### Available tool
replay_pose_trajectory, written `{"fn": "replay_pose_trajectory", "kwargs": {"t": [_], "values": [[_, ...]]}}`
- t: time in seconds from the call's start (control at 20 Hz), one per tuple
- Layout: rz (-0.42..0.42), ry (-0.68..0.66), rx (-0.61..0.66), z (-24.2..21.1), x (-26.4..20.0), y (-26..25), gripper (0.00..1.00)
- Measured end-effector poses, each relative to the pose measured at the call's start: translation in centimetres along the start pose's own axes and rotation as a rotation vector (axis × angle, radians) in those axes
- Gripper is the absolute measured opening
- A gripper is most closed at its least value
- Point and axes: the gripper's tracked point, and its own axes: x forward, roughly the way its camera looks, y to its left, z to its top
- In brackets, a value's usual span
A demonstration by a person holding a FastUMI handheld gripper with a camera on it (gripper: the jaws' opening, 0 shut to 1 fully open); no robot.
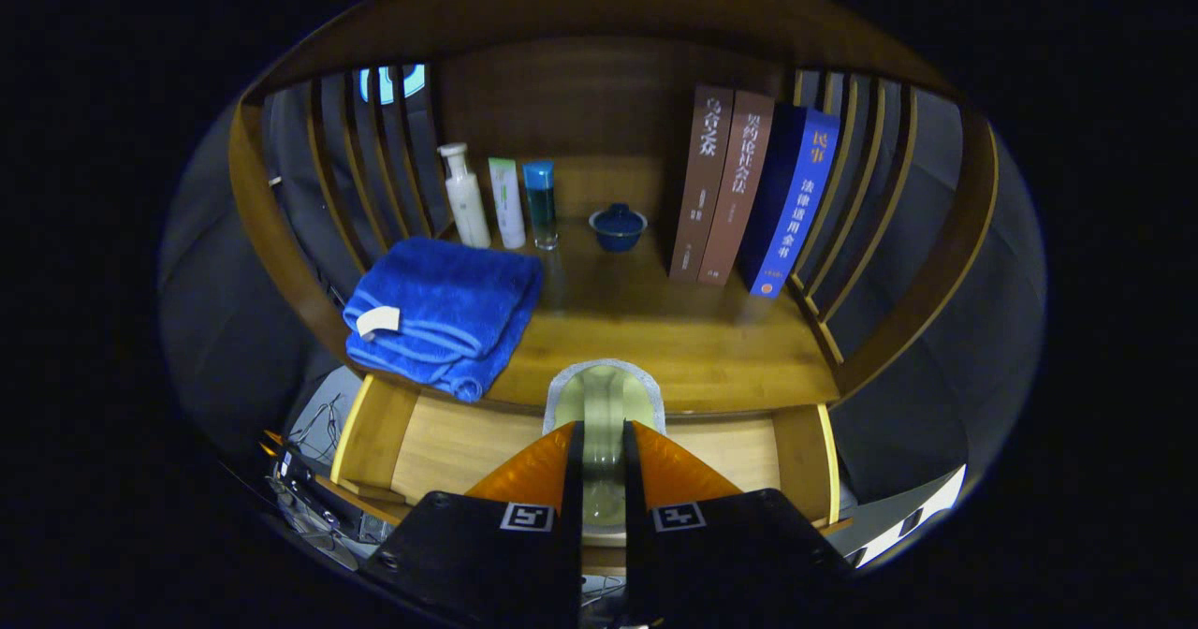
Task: Pull open the drawer, take out the items inside it, and place them on the countertop above the cabinet.
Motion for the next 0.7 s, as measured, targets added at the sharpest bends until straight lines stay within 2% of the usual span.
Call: {"fn": "replay_pose_trajectory", "kwargs": {"t": [0.3,0.7], "values": [[0.008,-0.032,0.003,4.4,4.6,0.0,0.23],[0.025,0.026,0.035,4.5,11.0,0.3,0.24]]}}
